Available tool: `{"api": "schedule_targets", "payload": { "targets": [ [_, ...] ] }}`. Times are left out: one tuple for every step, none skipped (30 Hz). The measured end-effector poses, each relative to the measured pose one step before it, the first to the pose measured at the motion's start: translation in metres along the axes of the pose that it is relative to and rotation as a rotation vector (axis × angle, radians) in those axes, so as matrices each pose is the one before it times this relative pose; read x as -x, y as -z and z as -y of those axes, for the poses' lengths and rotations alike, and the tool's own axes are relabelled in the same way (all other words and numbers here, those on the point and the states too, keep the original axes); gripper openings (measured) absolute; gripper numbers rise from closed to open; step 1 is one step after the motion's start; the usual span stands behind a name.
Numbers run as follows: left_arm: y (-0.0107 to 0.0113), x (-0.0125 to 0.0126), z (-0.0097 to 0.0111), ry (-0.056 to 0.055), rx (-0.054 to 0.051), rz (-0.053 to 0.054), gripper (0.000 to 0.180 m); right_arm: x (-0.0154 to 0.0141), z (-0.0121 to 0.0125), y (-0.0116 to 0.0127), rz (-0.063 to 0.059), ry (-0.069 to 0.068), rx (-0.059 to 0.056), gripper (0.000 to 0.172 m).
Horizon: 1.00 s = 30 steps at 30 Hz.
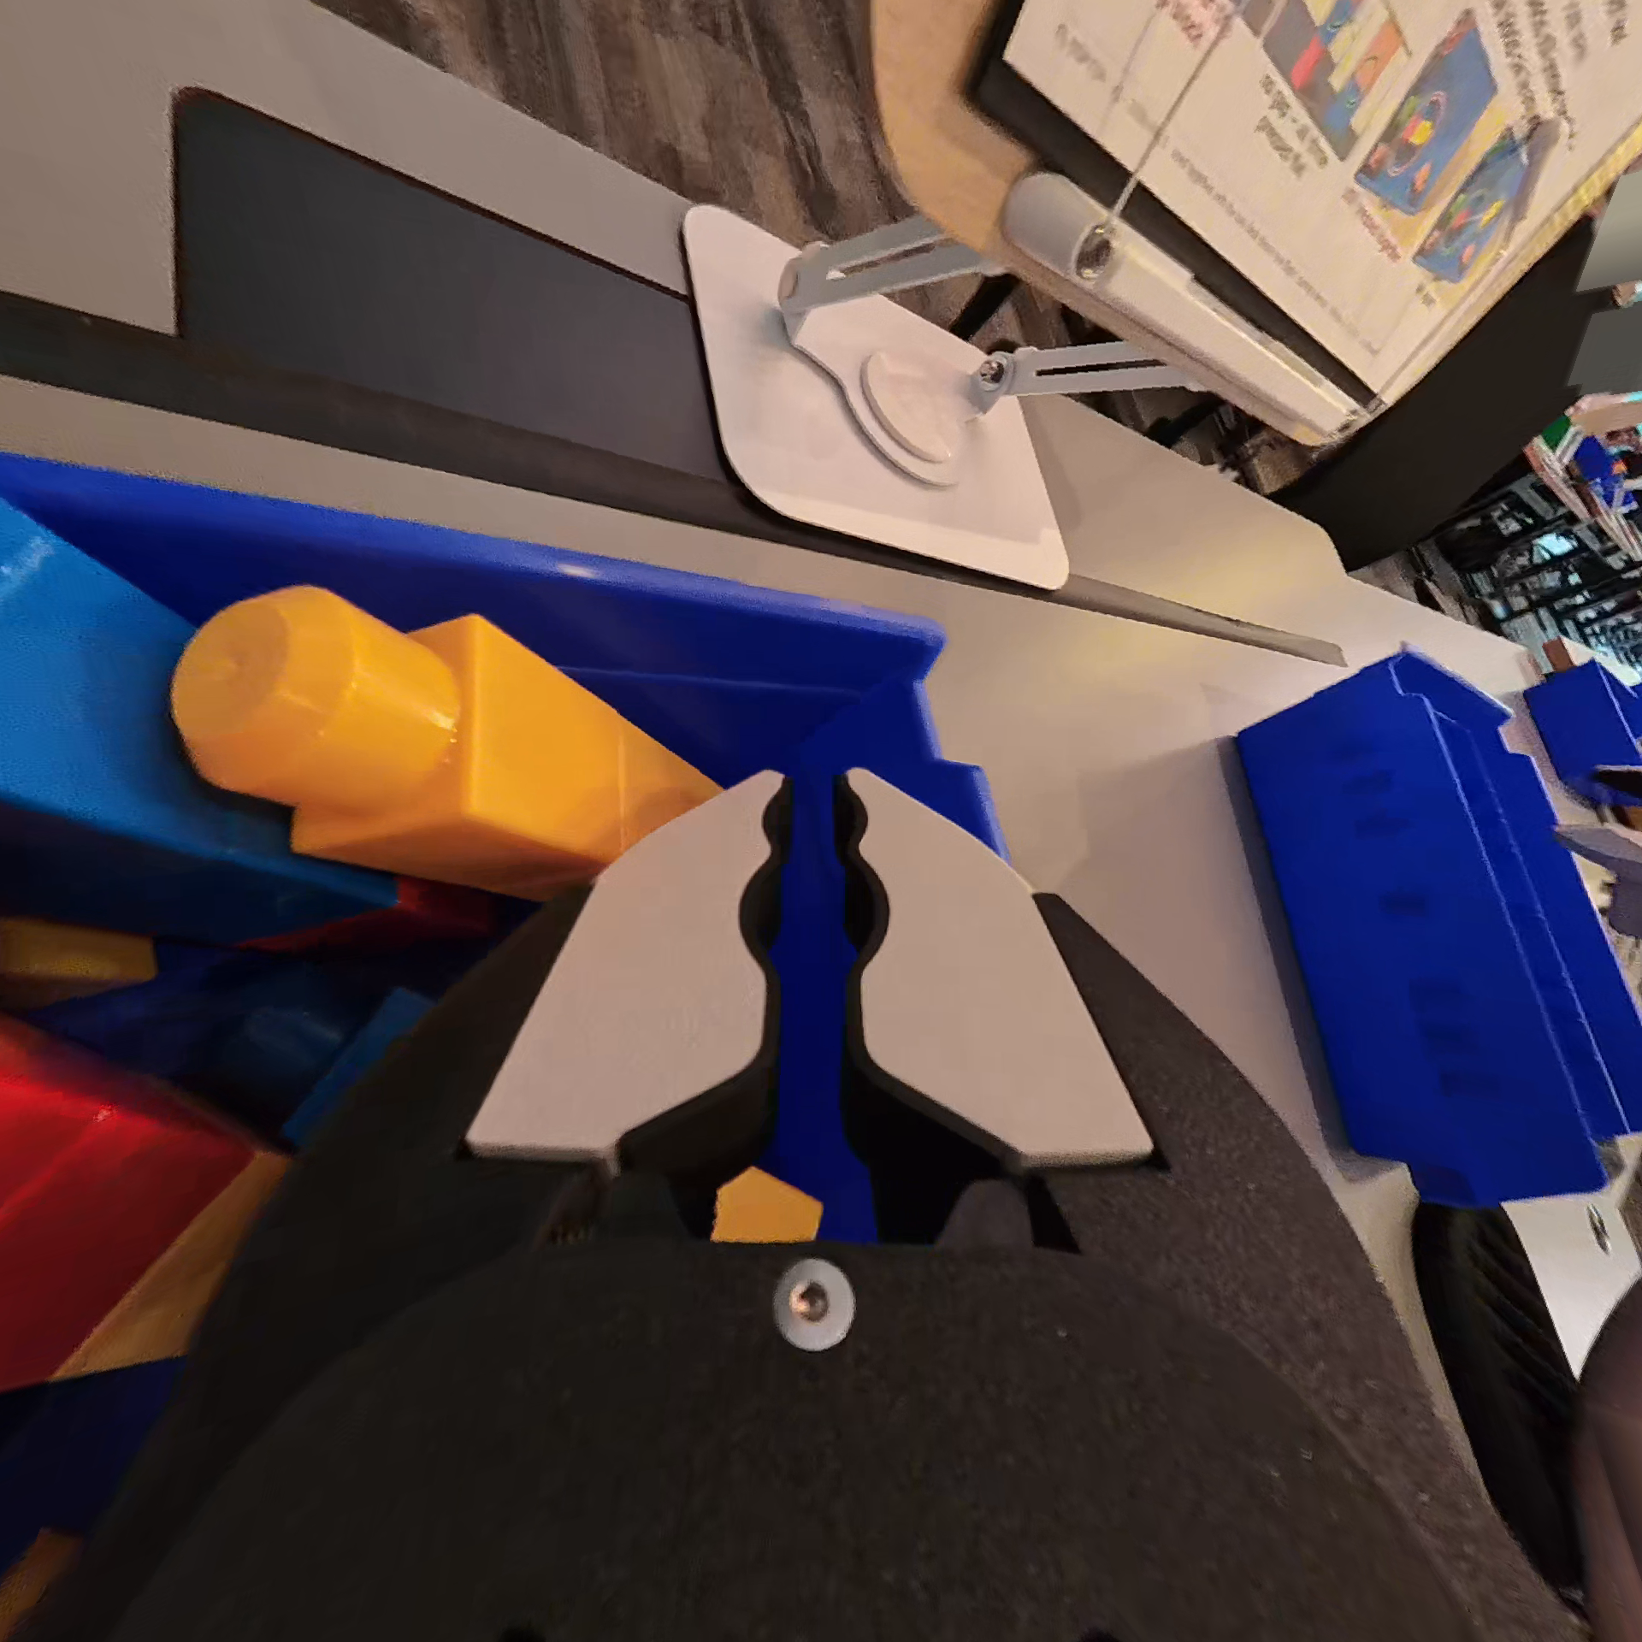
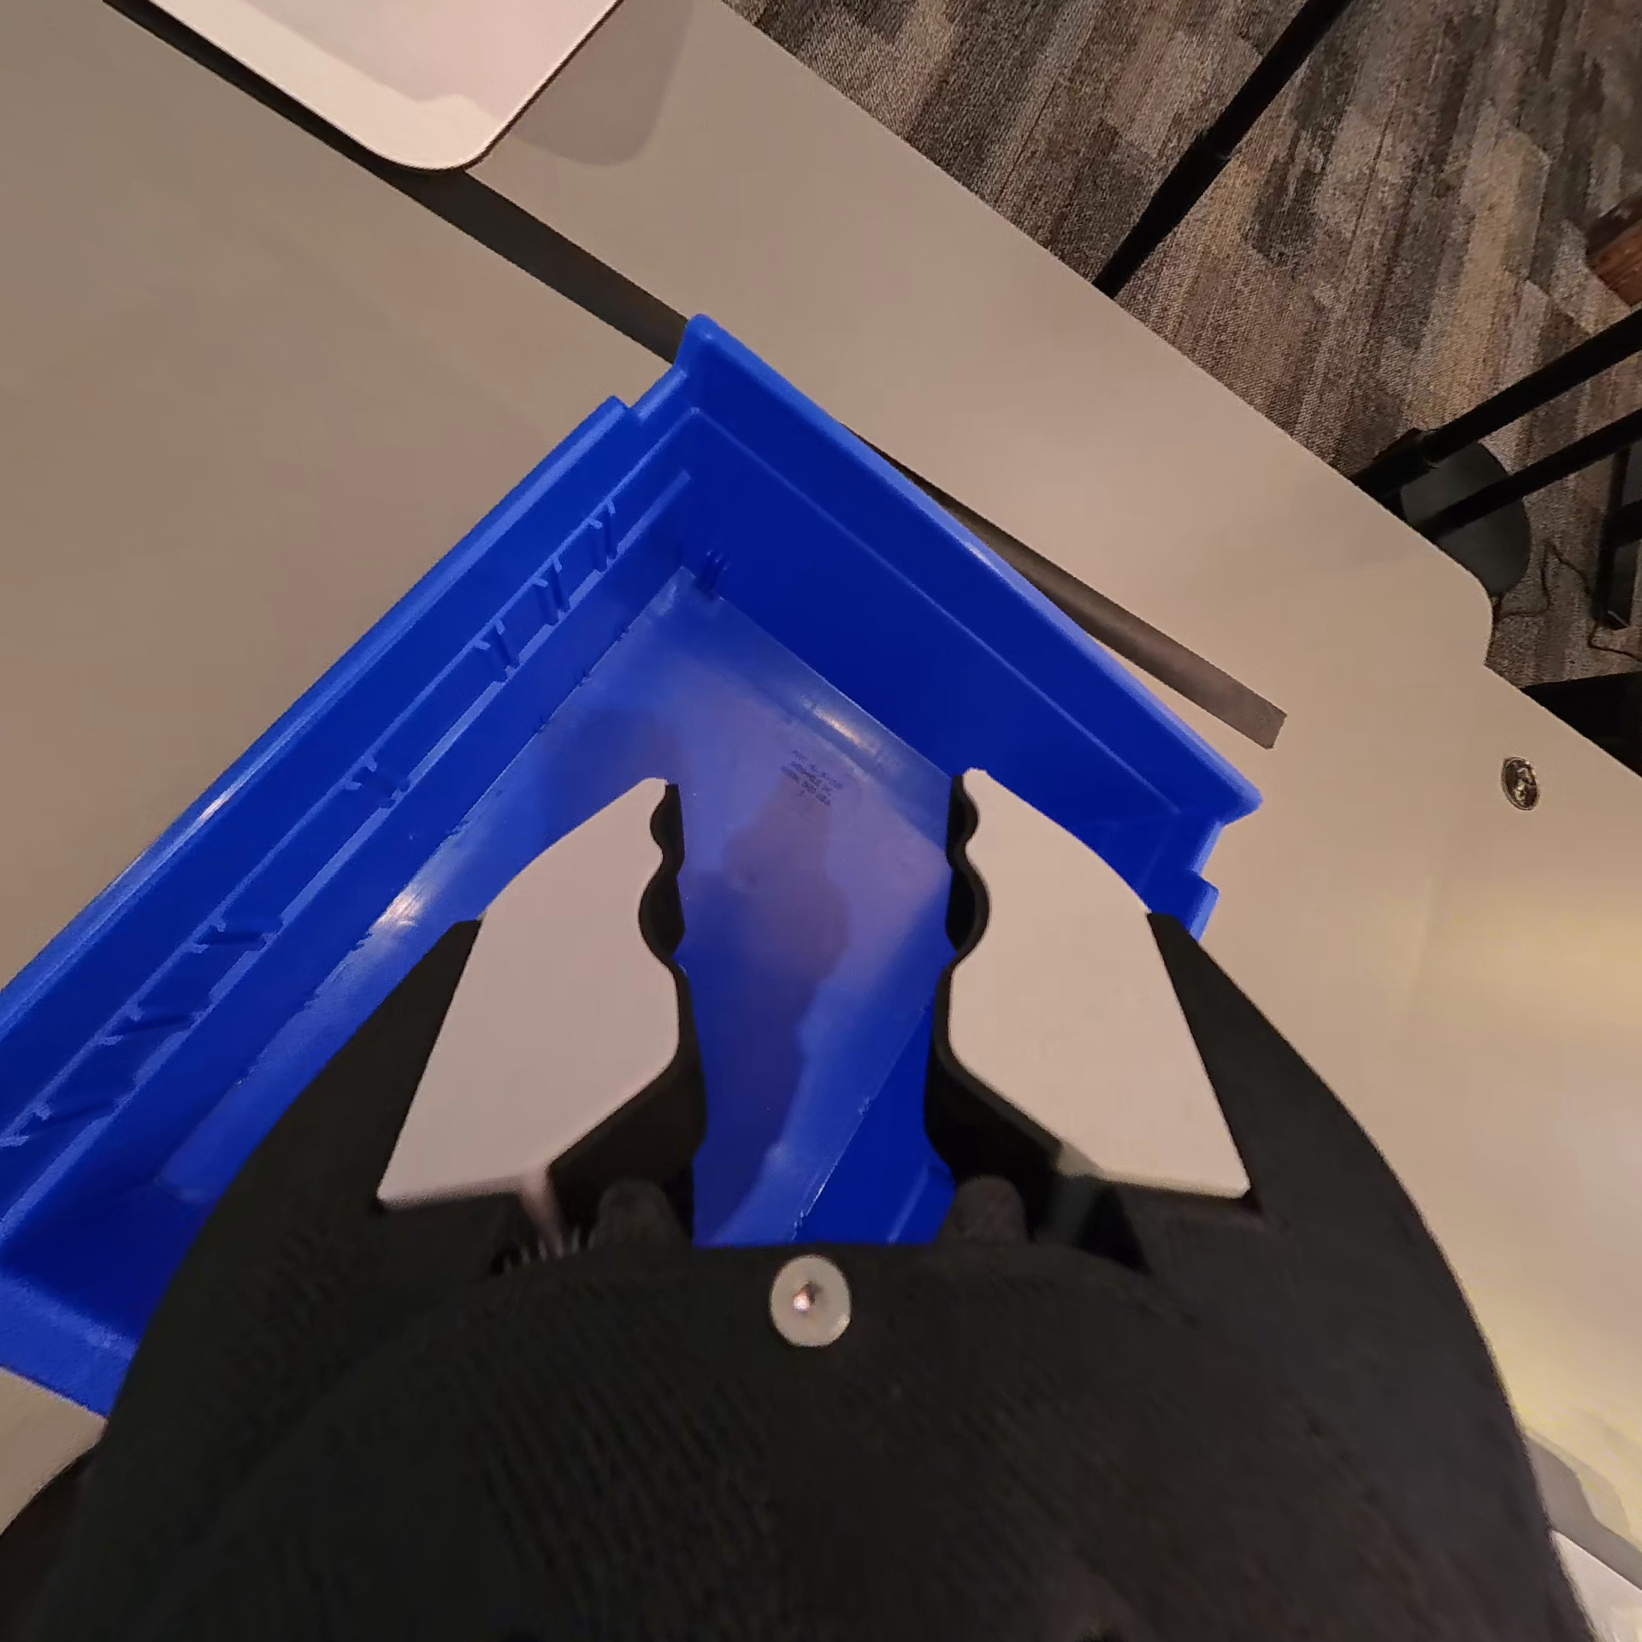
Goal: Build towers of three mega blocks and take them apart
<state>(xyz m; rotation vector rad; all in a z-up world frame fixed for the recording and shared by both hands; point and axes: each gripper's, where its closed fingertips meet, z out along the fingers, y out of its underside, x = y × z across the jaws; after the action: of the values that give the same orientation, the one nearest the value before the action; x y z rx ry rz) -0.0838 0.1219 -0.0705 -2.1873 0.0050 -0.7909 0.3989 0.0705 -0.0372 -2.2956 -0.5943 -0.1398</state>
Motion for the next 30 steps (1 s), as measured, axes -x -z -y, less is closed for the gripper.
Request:
{"api": "schedule_targets", "payload": {
  "targets": [
    [0.00354, -0.00302, 0.0007, -0.0064, 0.0108, -0.0067, 0.009, -0.00042, -0.00058, -0.00018, 0.0003, -0.001, 0.0018, 0.059],
    [0.00443, -0.00455, 0.00202, -0.0141, 0.0026, -0.0085, 0.01, -0.00076, -0.00084, -0.00002, -0.0009, -0.0011, 0.0018, 0.059],
    [0.00543, -0.00612, 0.00272, -0.0239, 0.0007, -0.0121, 0.01, -0.00068, -0.00081, 0.00006, 0.0003, -0.0016, 0.0018, 0.059],
    [0.00636, -0.00567, 0.00267, -0.0287, 0.0049, -0.0021, 0.012, -0.00061, -0.00076, 0.00017, 0.0009, -0.0013, 0.0014, 0.059],
    [0.00753, -0.00847, 0.00178, -0.0436, 0.0164, -0.0169, 0.011, -0.00074, -0.00073, 0.00028, 0.0007, -0.0011, 0.0009, 0.059],
    [0.00884, -0.01288, -0.00071, -0.0586, 0.0378, -0.0428, 0.006, -0.00095, -0.00058, 0.00055, 0.0001, -0.0018, -0.0005, 0.059],
    [0.00979, -0.01166, -0.00402, -0.0581, 0.0561, -0.0293, 0.003, -0.00086, -0.00033, 0.00065, 0.0009, -0.0031, -0.0022, 0.059],
    [0.00977, -0.00616, -0.00692, -0.0466, 0.0654, 0.0122, 0.004, -0.00071, -0.00016, 0.00064, 0.0032, -0.004, -0.0037, 0.059],
    [0.00929, -0.00161, -0.01085, -0.0407, 0.077, 0.0445, 0.004, -0.00075, -0.00017, 0.00046, 0.0032, -0.0053, -0.0034, 0.059],
    [0.00794, 0.00429, -0.01459, -0.028, 0.0874, 0.0835, 0.009, -0.00072, -0.00039, 0.00022, 0.0026, -0.0054, -0.0019, 0.059],
    [0.00573, 0.00839, -0.01664, -0.0169, 0.0942, 0.1052, 0.014, -0.00042, -0.00085, -0.00024, 0.0038, -0.0044, 0.0008, 0.059],
    [0.00209, 0.00745, -0.01717, -0.0065, 0.0941, 0.0914, 0.019, -0.00035, -0.00115, -0.00056, 0.003, -0.0034, 0.0036, 0.059],
    [-0.00246, 0.00257, -0.01484, 0.0016, 0.0838, 0.0523, 0.024, -0.00034, -0.0013, -0.00092, 0.0011, -0.0017, 0.0051, 0.059],
    [-0.0057, -0.00026, -0.01002, 0.0072, 0.0654, 0.0262, 0.028, -0.00039, -0.00136, -0.00098, -0.0007, -0.0006, 0.0065, 0.059],
    [-0.00736, 0.00156, -0.00413, 0.0084, 0.0426, 0.0307, 0.033, -0.00018, -0.00143, -0.00088, -0.0003, 0.0001, 0.0073, 0.059],
    [-0.00766, 0.00433, -0.00029, 0.0148, 0.0253, 0.0403, 0.038, 0.00028, -0.00105, -0.00069, 0.0, 0.0014, 0.0057, 0.059],
    [-0.00756, 0.00352, -0.00113, 0.0245, 0.0298, 0.0277, 0.042, 0.00038, -0.00074, -0.00046, 0.0004, 0.0021, 0.0041, 0.059],
    [-0.00711, 0.00169, -0.00311, 0.0268, 0.0381, 0.0152, 0.049, 0.00029, -0.0003, -0.0002, -0.0011, 0.0022, 0.0029, 0.059],
    [-0.00632, 0.00018, -0.00385, 0.0158, 0.0378, 0.0065, 0.056, 0.00019, -0.0002, -0.00009, -0.0026, 0.0037, 0.0027, 0.059],
    [-0.00537, -0.00055, -0.00443, 0.0049, 0.0348, 0.0021, 0.057, -0.00006, -0.0001, 0.00003, -0.0024, 0.0031, 0.002, 0.059],
    [-0.00497, -0.00014, -0.00573, 0.0046, 0.0398, 0.0026, 0.06, 0.00019, 0.00017, -0.00004, -0.0009, 0.0015, 0.0009, 0.059],
    [-0.00444, 0.00134, -0.00548, 0.0074, 0.0411, 0.0113, 0.064, 0.00023, 0.00035, -0.00008, 0.0003, 0.001, 0.0001, 0.059],
    [-0.00348, 0.00189, -0.00343, 0.0042, 0.0253, 0.0154, 0.062, 0.00014, 0.0, -0.00023, -0.0001, 0.0013, 0.0011, 0.059],
    [-0.0027, 0.00026, -0.00155, 0.0033, 0.0141, 0.0051, 0.061, 0.00011, -0.00035, -0.00039, -0.0004, 0.0016, 0.0028, 0.059],
    [-0.00208, -0.00058, -0.00078, 0.0009, 0.0112, 0.0, 0.06, 0.00003, -0.00055, -0.00054, -0.0003, 0.0018, 0.0036, 0.059],
    [0.00012, -0.00123, 0.00189, -0.0015, -0.006, -0.0058, 0.057, -0.00001, -0.00082, -0.00051, -0.0001, 0.0012, 0.004, 0.059],
    [0.00012, 0.00056, 0.00081, -0.0024, -0.0033, 0.0075, 0.056, -0.00009, -0.00099, -0.00059, 0.0003, 0.0005, 0.0047, 0.059],
    [-0.00004, -0.00008, 0.00023, 0.0071, 0.0019, -0.0008, 0.056, -0.0003, -0.00081, -0.00044, -0.0015, -0.0001, 0.0038, 0.059],
    [-0.00025, -0.0005, 0.00064, 0.0072, -0.0027, -0.0036, 0.057, -0.00009, -0.00072, -0.00035, 0.0001, 0.0, 0.0031, 0.059],
    [-0.00008, -0.00118, 0.00119, 0.0027, -0.0066, -0.0077, 0.057, 0.0001, -0.00059, -0.00018, 0.0012, -0.0009, 0.0025, 0.059]
  ]
}}
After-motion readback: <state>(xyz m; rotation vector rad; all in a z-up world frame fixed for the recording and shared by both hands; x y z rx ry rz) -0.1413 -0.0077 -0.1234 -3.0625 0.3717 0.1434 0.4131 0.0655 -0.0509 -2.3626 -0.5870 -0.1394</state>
